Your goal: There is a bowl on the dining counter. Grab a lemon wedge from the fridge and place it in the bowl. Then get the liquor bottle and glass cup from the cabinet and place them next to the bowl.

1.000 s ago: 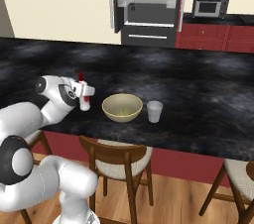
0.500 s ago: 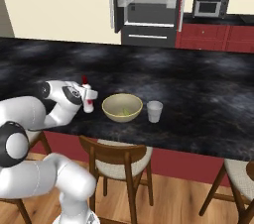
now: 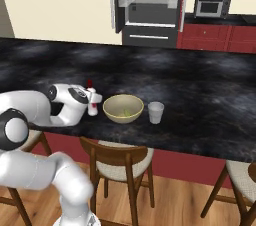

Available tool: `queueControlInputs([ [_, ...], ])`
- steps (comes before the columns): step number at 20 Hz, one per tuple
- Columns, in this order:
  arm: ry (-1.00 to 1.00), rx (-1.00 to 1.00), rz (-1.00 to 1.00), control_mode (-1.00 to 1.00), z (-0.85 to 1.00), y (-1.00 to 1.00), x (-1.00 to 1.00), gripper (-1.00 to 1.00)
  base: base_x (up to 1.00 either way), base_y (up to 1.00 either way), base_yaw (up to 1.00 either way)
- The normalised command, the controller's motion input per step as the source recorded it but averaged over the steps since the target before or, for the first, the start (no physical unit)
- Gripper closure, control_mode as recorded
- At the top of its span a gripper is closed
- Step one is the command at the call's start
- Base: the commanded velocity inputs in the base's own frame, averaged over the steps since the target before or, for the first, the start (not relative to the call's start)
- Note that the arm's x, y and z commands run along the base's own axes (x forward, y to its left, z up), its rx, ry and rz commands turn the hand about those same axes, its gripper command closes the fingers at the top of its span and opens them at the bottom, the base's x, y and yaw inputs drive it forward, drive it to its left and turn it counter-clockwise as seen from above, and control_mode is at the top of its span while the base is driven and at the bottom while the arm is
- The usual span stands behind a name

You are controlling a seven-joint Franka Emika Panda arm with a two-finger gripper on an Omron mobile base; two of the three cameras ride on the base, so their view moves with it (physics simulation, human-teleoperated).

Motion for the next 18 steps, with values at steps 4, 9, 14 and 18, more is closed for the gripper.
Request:
queueControlInputs([
  [4, 0.0, 0.01, 0.0, -1.0, -0.36, -0.02, 0.16, 1.0, 0.0, 0.0, 0.0],
  [9, 0.0, 0.01, 0.0, -1.0, -0.34, 0.0, 0.15, 1.0, 0.0, 0.0, 0.0],
  [14, -0.08, 0.0, 0.0, -1.0, -0.3, 0.0, 0.31, 1.0, 0.0, 0.0, 0.0],
  [18, -0.08, 0.0, 0.0, -1.0, -0.28, 0.0, 0.37, 1.0, 0.0, 0.0, 0.0],
])
